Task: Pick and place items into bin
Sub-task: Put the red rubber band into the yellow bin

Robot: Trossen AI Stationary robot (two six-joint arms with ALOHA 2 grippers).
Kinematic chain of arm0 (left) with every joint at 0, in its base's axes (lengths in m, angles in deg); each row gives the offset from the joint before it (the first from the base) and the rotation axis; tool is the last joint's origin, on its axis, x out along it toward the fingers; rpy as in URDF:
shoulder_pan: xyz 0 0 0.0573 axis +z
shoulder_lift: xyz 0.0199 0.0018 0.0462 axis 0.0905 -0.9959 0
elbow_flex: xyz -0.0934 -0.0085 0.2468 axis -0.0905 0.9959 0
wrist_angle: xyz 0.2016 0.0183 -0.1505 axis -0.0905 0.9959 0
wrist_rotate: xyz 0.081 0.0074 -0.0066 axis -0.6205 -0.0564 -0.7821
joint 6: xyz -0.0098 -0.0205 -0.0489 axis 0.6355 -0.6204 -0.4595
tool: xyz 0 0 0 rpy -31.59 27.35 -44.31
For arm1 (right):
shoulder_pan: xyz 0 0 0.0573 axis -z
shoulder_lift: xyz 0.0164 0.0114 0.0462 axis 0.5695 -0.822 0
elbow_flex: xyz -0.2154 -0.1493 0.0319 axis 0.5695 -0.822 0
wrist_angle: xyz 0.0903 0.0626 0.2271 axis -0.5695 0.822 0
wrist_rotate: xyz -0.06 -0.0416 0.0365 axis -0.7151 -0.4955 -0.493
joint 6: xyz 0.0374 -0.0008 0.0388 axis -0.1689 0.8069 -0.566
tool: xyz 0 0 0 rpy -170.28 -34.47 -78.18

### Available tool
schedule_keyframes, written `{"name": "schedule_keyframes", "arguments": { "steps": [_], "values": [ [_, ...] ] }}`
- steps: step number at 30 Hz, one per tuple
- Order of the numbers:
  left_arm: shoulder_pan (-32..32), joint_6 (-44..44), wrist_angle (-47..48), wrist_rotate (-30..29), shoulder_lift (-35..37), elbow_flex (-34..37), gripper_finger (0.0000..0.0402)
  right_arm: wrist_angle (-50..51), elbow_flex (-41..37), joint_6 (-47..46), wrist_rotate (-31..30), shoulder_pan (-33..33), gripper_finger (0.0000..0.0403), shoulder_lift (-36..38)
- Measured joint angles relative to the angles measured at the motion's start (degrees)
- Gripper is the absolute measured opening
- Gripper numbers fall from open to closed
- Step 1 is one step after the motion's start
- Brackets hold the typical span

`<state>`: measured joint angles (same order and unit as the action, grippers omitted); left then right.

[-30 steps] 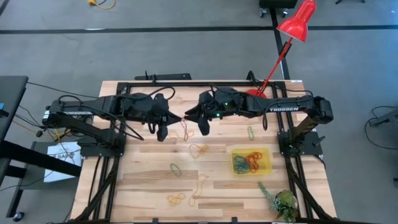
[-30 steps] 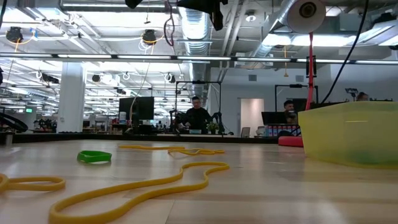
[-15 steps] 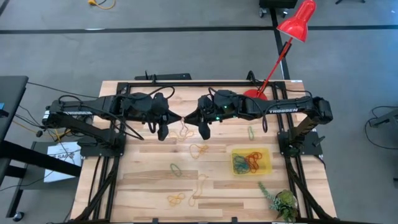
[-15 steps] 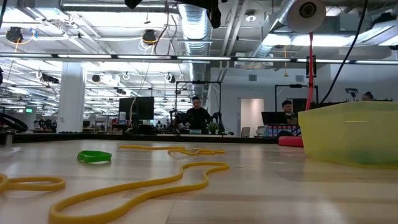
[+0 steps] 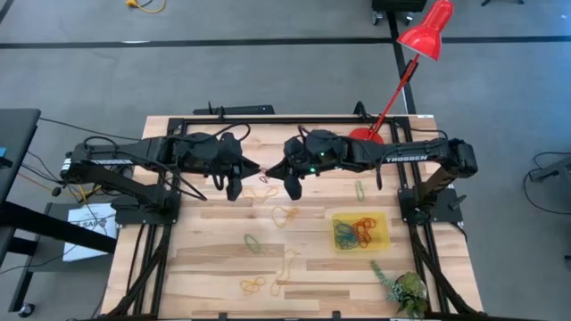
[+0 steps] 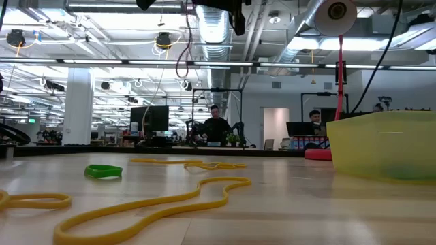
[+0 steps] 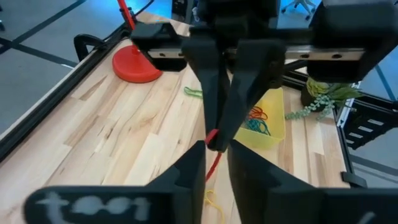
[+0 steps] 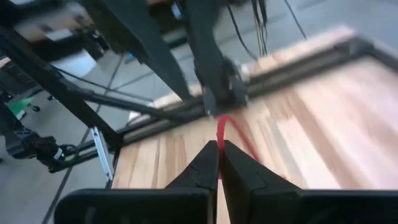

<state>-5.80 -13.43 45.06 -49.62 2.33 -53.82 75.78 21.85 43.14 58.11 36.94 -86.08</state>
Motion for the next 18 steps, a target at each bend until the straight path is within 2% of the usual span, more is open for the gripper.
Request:
{"name": "schedule_keyframes", "arguments": {
  "steps": [6,12,18],
  "values": [
    [0.0,-0.3,1.2,-0.3,0.0,0.0,0.0093,14.0,0.0,-8.1,-1.3,-1.3,0.0003,0.0],
    [0.0,-0.3,3.7,-1.2,0.0,0.0,0.01,30.2,0.0,-17.7,-1.6,-4.2,0.0002,1.1],
    [0.0,-0.5,3.9,-1.1,0.0,0.0,0.01,47.6,0.0,-29.0,-9.6,-8.0,0.0001,6.7]
  ]
}}
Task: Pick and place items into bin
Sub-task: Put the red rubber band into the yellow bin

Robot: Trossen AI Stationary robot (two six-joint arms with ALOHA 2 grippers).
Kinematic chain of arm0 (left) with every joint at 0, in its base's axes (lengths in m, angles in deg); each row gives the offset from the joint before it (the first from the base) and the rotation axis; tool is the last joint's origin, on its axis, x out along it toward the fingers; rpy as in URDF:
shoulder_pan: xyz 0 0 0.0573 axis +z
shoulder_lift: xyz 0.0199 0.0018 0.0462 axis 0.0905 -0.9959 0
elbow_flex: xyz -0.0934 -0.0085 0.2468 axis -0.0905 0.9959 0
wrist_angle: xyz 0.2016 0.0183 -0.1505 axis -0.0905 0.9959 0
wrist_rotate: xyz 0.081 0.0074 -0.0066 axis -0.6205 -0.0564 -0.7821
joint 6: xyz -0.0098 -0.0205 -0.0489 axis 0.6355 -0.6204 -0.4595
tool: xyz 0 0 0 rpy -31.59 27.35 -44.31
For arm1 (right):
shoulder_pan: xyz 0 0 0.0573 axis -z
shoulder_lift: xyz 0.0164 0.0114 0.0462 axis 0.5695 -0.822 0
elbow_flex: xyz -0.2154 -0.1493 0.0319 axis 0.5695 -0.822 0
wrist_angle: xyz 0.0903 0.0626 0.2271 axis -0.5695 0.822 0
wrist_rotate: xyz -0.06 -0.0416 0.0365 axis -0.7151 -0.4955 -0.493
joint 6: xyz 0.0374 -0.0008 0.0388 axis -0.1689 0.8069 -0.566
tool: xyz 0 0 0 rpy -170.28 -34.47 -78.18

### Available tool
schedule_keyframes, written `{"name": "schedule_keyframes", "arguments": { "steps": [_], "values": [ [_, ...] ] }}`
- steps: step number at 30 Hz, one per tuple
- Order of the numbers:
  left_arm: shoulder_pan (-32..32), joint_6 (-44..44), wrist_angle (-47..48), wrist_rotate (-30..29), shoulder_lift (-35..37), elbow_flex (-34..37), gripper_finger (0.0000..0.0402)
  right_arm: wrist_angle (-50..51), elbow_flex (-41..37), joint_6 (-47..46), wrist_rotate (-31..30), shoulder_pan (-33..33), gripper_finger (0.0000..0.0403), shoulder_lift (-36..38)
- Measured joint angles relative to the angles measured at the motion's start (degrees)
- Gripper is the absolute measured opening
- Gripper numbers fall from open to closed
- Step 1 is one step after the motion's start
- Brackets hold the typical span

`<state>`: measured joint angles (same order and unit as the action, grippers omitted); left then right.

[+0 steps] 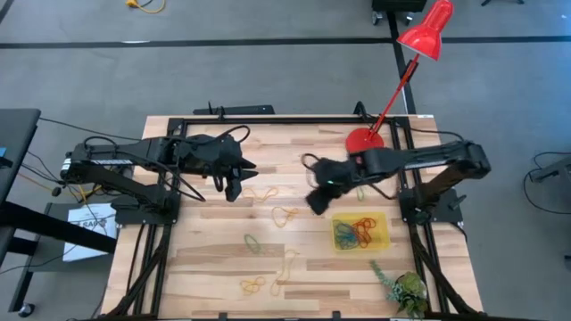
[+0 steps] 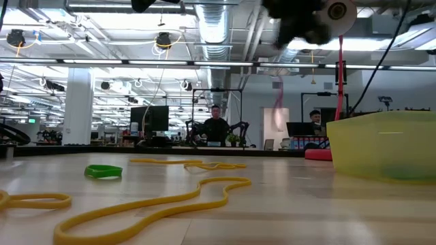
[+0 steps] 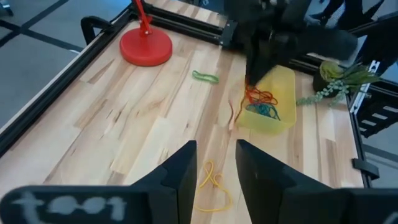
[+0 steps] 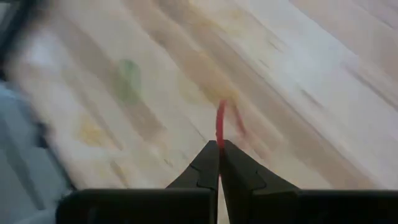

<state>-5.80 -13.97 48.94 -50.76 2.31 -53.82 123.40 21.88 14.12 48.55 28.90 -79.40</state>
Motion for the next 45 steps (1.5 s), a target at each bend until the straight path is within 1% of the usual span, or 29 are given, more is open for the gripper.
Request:
{"name": "schedule_keyframes", "arguments": {
  "steps": [5,9,14,20,24,32,36,41,45],
  "values": [
    [0.0,0.0,-0.5,0.0,0.0,0.0,0.01,15.4,0.0,-12.8,-0.8,-4.5,0.0001,6.8],
    [0.0,-0.2,-0.8,0.0,0.0,0.0,0.01,24.5,0.0,-23.7,-0.9,-9.9,0.0001,10.0],
    [0.0,-0.6,-0.6,-0.1,0.0,0.0,0.01,29.4,-0.1,-34.2,-0.7,-17.3,0.0001,9.6],
    [0.0,-0.5,-0.6,-0.6,0.0,0.0,0.01,29.0,-2.0,-44.3,-0.3,-22.0,0.0,5.3],
    [0.0,-0.5,-0.6,-0.6,0.0,0.0,0.01,26.9,-4.7,-47.1,3.0,-22.7,0.0,2.5],
    [0.0,-0.5,-0.5,-0.5,0.0,0.0,0.01,14.5,-14.3,-47.2,3.9,-20.5,0.0,1.6],
    [0.0,-0.5,-0.4,-0.5,0.0,0.0,0.01,10.3,-18.9,-47.1,4.6,-19.4,0.0,1.6],
    [0.0,-0.5,-0.4,-0.5,0.0,0.0,0.01,6.3,-23.1,-47.2,5.5,-18.4,0.0005,1.6],
    [0.0,-0.5,-0.4,0.1,0.0,0.0,0.01,5.9,-23.6,-47.2,5.5,-17.4,0.0025,1.6]
  ]
}}
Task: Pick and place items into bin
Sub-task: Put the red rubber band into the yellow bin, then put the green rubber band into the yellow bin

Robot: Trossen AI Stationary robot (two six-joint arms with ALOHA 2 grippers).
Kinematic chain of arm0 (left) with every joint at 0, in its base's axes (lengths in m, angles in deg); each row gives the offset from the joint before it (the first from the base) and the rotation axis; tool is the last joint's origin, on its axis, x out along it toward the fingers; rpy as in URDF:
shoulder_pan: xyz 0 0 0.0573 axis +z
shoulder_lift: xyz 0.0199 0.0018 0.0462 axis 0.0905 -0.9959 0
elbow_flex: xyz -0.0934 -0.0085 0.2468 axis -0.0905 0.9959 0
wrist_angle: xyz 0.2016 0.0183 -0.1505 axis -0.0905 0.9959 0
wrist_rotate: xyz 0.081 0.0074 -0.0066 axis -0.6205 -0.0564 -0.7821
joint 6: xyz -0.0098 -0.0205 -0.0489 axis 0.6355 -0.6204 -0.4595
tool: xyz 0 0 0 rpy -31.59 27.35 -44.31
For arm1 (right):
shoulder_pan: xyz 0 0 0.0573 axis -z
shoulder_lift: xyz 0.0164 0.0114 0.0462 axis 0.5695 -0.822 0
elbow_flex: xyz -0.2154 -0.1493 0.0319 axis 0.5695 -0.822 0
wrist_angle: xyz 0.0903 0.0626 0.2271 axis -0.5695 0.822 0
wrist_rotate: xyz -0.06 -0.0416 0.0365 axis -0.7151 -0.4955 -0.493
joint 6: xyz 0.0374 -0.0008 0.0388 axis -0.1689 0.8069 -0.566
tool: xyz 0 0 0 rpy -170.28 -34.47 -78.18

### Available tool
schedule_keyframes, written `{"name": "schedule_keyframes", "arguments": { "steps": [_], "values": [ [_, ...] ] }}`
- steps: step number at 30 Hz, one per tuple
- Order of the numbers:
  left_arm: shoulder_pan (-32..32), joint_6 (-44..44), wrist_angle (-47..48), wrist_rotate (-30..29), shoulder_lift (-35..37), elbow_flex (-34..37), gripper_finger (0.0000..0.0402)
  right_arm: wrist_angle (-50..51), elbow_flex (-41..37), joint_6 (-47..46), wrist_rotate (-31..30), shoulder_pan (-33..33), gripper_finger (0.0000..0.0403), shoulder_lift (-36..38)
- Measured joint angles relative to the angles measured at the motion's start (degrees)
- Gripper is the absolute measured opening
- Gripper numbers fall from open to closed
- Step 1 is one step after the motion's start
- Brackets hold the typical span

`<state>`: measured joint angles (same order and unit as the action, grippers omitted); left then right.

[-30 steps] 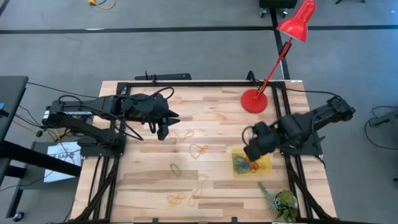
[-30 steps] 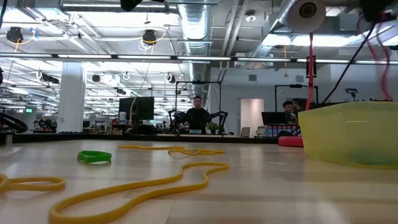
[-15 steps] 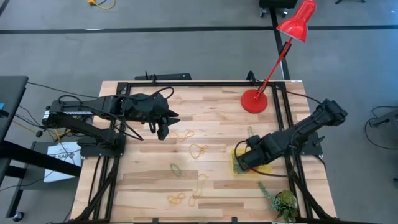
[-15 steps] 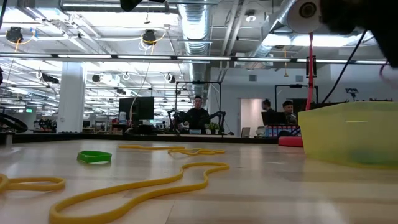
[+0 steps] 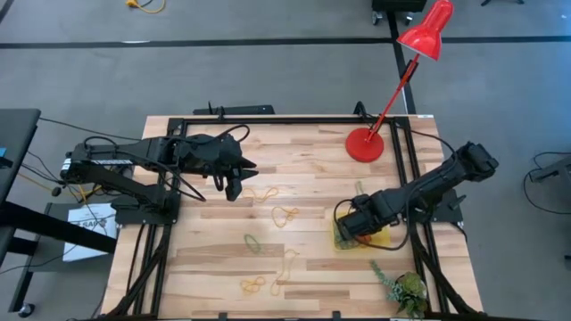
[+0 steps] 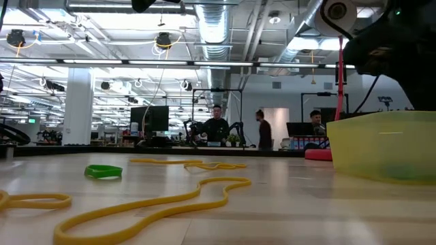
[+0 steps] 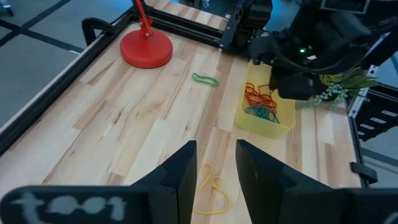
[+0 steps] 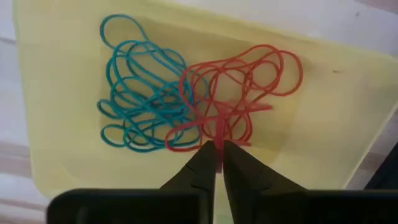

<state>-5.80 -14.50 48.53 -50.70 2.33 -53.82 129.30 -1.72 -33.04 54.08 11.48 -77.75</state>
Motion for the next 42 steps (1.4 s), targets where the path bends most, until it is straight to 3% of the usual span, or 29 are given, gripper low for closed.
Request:
{"name": "schedule_keyframes", "arguments": {
  "steps": [11,24,29,37,42],
  "values": [
    [0.0,0.0,0.0,0.3,0.0,0.0,0.01,-0.5,0.0,1.9,0.6,0.9,0.0094,0.0],
    [0.0,0.0,0.0,0.3,0.0,0.0,0.01,-0.5,0.0,1.5,4.1,0.9,0.0146,0.0],
    [0.0,0.0,0.4,0.3,0.0,0.0,0.01,-0.6,0.0,1.1,9.2,0.9,0.0155,0.0],
    [0.0,0.0,0.3,0.3,0.0,0.0,0.01,-0.1,2.3,3.1,8.7,1.3,0.0149,0.0],
    [0.0,0.0,0.3,0.3,0.0,0.0,0.01,5.7,5.8,5.5,8.4,2.4,0.0143,0.0]
  ]
}}
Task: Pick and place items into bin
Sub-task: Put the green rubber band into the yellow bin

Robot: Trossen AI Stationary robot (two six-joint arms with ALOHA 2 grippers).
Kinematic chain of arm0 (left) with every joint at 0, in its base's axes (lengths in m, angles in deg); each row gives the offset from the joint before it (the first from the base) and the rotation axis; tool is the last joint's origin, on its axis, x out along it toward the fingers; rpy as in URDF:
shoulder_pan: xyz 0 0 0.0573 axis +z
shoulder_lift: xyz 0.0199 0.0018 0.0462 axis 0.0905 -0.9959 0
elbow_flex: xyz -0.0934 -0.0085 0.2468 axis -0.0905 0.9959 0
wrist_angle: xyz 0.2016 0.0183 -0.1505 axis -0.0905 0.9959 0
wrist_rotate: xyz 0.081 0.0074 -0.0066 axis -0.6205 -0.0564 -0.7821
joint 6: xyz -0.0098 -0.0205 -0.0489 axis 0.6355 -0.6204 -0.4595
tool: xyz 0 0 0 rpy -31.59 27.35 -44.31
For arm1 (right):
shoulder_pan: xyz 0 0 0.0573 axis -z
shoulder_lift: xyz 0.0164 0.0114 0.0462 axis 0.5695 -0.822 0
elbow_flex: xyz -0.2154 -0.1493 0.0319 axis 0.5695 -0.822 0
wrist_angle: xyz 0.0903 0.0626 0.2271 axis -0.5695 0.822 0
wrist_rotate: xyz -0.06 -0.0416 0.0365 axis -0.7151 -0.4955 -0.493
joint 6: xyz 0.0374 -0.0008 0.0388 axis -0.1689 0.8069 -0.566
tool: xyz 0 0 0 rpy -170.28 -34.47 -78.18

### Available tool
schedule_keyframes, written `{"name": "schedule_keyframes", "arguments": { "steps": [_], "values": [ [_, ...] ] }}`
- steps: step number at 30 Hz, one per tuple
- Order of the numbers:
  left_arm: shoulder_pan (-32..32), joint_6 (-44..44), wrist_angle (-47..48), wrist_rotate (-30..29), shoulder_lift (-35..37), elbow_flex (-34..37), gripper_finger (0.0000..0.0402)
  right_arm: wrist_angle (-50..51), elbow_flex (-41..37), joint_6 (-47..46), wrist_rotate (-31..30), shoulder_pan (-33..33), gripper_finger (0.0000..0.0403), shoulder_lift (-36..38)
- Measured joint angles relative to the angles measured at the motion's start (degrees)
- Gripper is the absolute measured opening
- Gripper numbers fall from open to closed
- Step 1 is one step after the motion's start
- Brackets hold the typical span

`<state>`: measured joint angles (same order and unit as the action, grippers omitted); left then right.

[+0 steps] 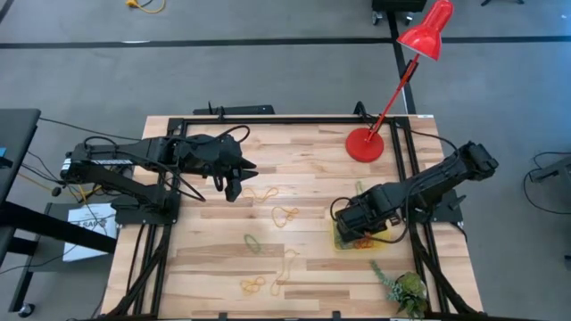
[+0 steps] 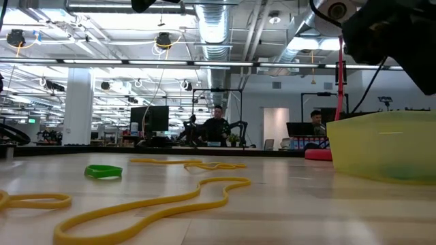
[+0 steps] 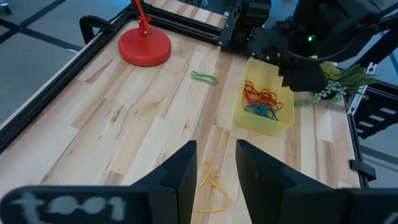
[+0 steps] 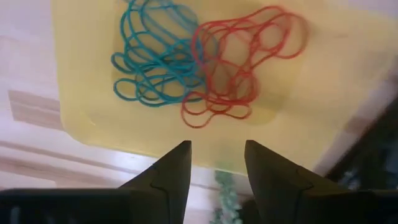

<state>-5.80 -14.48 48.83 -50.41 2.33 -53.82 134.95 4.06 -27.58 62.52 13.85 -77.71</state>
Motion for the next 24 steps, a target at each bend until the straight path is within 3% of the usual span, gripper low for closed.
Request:
{"name": "schedule_keyframes", "arguments": {
  "steps": [6,14,21,24],
  "values": [
    [0.0,0.0,-1.0,-0.3,0.0,0.0,0.01,8.6,5.9,5.0,-3.5,2.7,0.0136,0.0],
    [0.0,0.0,-1.0,-0.4,0.0,0.0,0.01,11.3,7.4,21.8,-7.9,11.0,0.0132,0.0],
    [0.0,0.0,-1.0,-0.3,0.0,0.0,0.01,10.6,2.6,27.9,-10.3,21.5,0.0125,0.0],
    [0.0,0.1,-0.9,-0.3,0.0,0.0,0.01,5.4,-1.6,31.8,-10.1,26.1,0.0119,0.0]
  ]
}}
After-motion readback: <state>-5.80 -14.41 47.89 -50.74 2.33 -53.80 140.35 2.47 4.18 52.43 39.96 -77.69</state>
